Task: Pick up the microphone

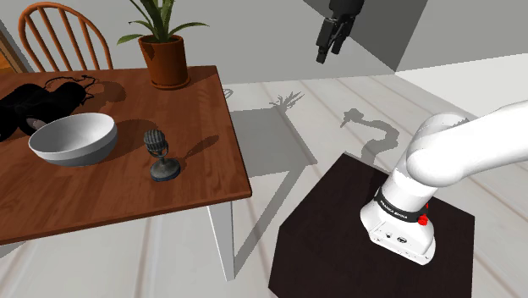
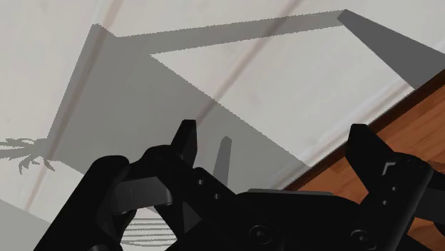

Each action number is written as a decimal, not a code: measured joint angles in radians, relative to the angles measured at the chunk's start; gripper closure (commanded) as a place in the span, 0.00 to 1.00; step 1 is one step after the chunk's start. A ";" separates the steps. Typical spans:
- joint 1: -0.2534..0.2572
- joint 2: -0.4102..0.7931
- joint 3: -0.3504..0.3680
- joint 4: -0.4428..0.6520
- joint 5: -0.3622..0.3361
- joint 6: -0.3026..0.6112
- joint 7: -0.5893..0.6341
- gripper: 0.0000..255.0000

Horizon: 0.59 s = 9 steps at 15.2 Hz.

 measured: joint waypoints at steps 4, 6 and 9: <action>0.016 0.018 0.048 -0.012 0.023 0.035 0.047 0.00; 0.027 0.045 0.086 -0.009 0.038 0.066 0.085 0.00; 0.042 0.100 0.144 0.006 0.056 0.117 0.142 0.00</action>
